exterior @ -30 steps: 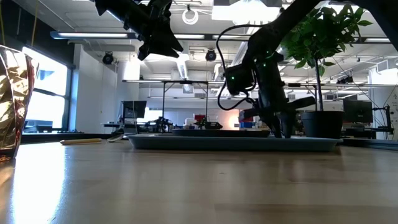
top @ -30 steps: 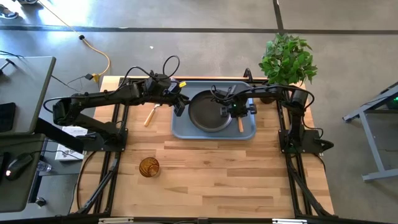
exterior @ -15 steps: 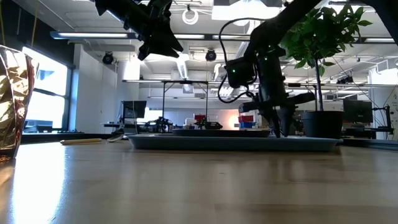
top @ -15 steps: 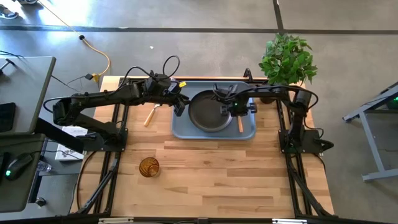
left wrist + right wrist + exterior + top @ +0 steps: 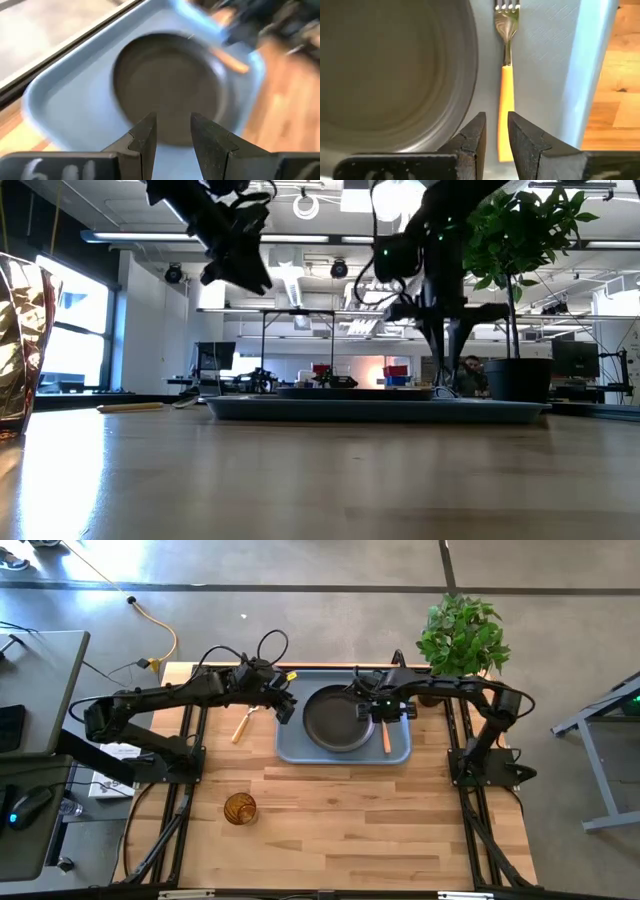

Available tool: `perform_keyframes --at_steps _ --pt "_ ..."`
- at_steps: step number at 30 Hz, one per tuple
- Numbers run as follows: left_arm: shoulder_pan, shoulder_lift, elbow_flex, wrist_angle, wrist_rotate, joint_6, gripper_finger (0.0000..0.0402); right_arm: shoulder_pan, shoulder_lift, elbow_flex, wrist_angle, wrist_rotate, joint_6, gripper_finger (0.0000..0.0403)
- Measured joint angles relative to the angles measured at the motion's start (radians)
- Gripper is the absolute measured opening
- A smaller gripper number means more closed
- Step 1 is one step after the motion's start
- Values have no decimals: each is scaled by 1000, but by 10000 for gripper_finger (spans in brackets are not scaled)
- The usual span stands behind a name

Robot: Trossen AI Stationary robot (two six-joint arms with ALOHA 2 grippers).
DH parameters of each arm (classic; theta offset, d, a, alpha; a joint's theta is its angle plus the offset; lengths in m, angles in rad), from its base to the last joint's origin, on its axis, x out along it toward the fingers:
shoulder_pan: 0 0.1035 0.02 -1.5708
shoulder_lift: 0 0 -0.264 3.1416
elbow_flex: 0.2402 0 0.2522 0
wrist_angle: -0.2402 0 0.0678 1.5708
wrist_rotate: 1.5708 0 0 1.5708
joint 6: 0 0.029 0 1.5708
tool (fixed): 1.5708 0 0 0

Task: Pick and place plate/cup/fork/spoon on tray
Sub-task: Put the orange spoon on the blue tray

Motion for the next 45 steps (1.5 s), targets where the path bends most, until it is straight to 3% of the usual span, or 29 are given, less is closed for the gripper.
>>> perform_keyframes --at_steps 7,13,24,32,45 --pt "44 0 0 -152 -3 -8 113 65 -106 0 7 85 21 71" --pt "86 0 0 -228 0 31 140 114 -152 1 33 135 40 71" --pt "164 2 -47 -486 -8 -51 190 127 -156 1 37 139 -6 71" --pt "199 3 -167 -493 -7 -157 180 125 -156 1 38 137 -15 71" --pt "260 3 -337 -307 -8 -208 174 125 -156 1 47 136 -16 71"
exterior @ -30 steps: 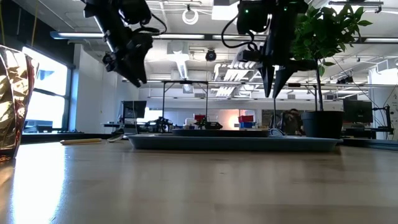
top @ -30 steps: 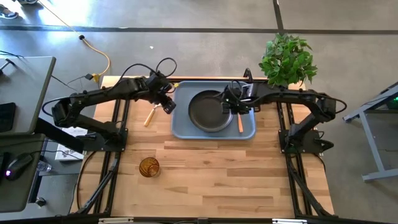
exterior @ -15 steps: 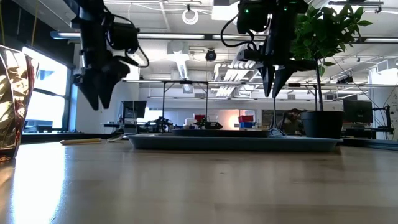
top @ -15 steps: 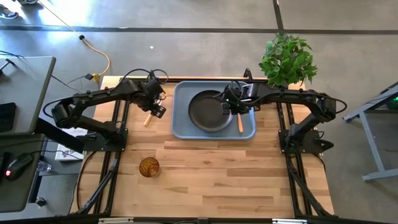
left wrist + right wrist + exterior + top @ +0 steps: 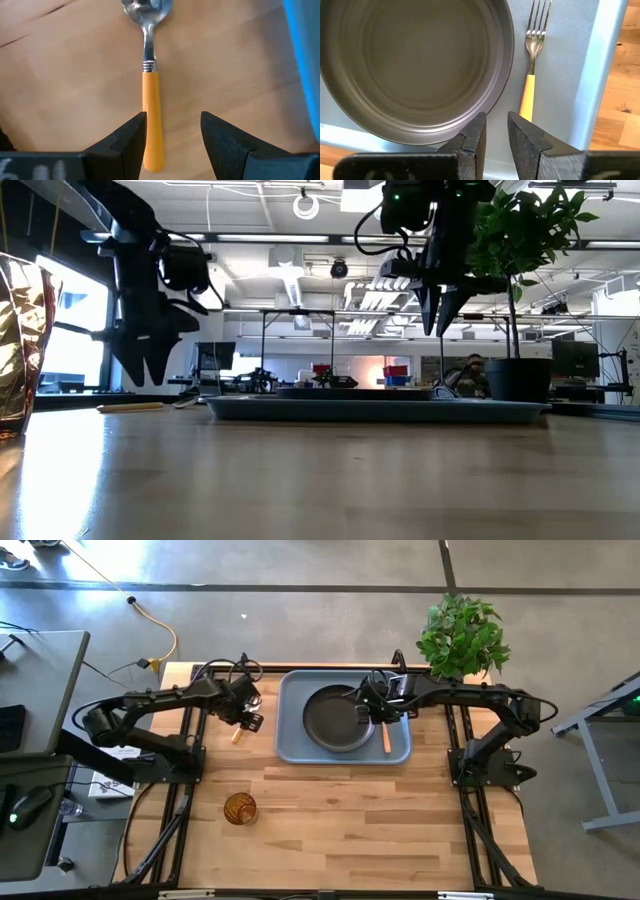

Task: Pick and place plate/cup/fork/spoon on tray
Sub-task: Put the orange spoon on the blue tray

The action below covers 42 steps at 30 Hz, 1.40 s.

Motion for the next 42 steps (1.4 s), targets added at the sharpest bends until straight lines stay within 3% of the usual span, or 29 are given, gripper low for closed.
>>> perform_keyframes --at_steps 21,34,42 --pt "52 125 -74 135 -3 8 168 0 0 0 0 0 0 71" --pt "51 146 -74 140 -24 59 48 0 0 0 0 0 0 71" --pt "49 116 -76 140 -10 56 42 0 1 0 0 0 0 71"
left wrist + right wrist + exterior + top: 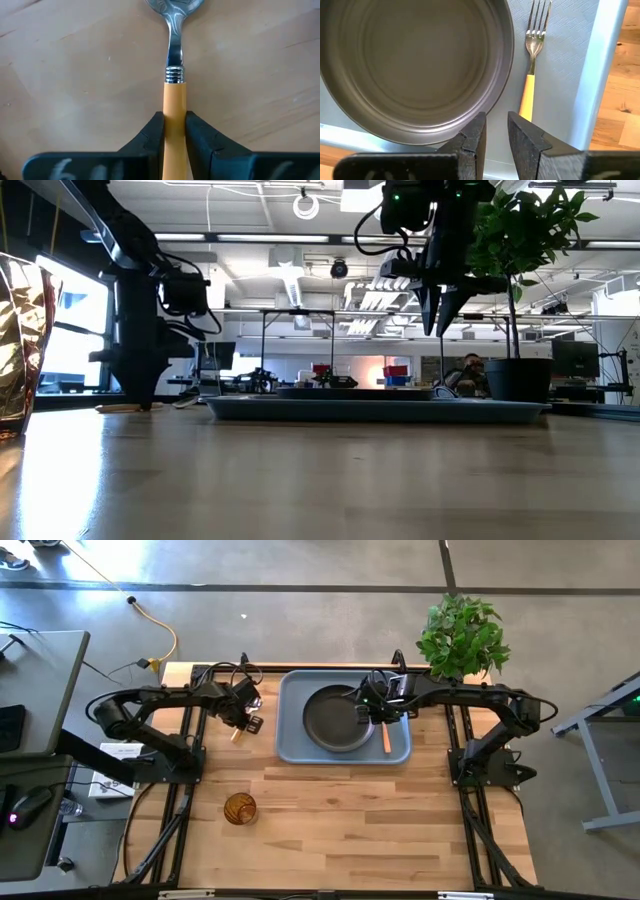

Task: Pick and place plate/cup/fork/spoon on tray
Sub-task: Put the orange spoon on the blue tray

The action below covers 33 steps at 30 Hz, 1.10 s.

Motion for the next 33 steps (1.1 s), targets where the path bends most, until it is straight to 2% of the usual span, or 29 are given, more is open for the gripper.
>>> perform_keyframes --at_steps 9,16,21,25,33 --pt "-7 -113 -3 -25 93 -42 45 0 0 0 9 0 0 71" --pt "-68 -250 -2 -23 191 -134 47 0 0 0 32 0 0 71" --pt "-145 -363 8 -23 193 -210 47 0 0 0 47 0 0 71" --pt "-209 -424 63 -20 192 -232 48 0 0 0 60 0 7 71" --pt "-332 -432 236 -62 87 -232 48 1 0 0 64 0 4 71"
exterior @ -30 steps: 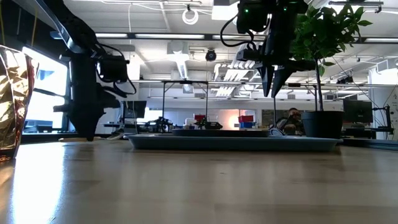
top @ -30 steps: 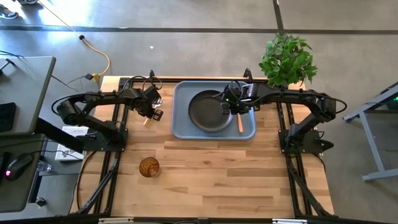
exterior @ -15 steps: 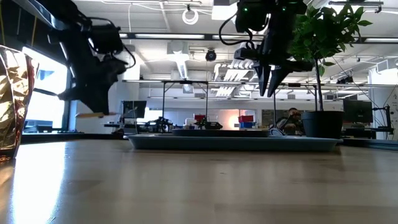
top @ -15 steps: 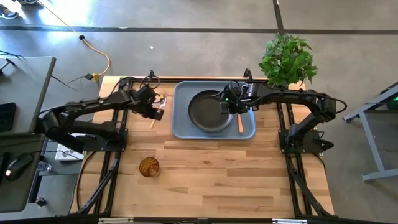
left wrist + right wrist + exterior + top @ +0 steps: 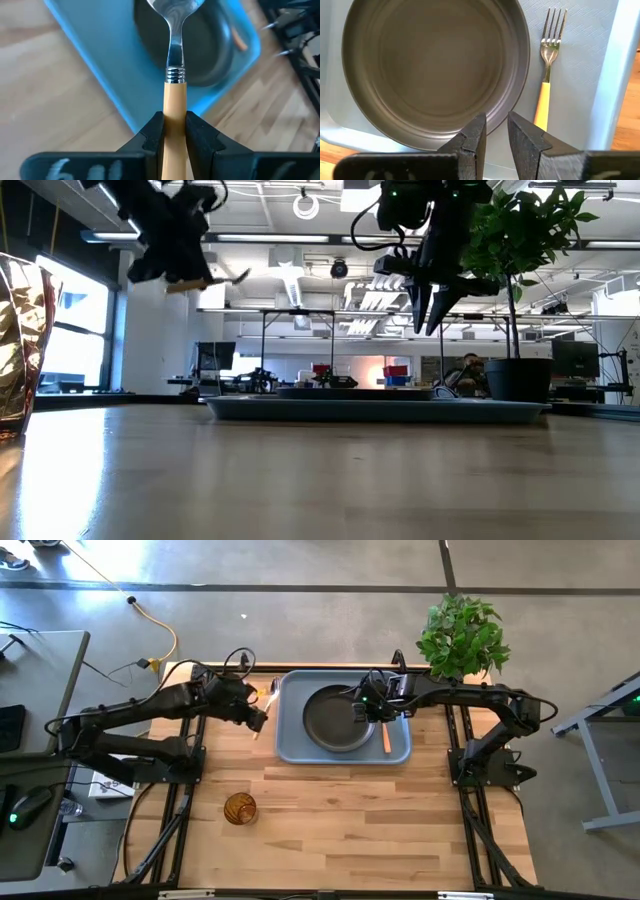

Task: Pick and place plate/cup/fork/spoon on tray
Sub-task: Put the orange spoon on the blue tray

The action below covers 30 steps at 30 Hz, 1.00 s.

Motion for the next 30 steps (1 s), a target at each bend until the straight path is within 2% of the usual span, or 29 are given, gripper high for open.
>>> perform_keyframes --at_steps 5,16,22,30 --pt "-68 -1 83 -28 -72 -11 49 0 0 0 0 0 0 71" --pt "-214 23 216 -35 -168 -137 49 0 0 0 -2 0 -26 71" --pt "-291 103 314 -57 -247 -195 49 0 0 0 -3 -13 -107 71" --pt "-380 260 437 -159 -292 -315 49 0 0 0 -52 -40 -174 71"
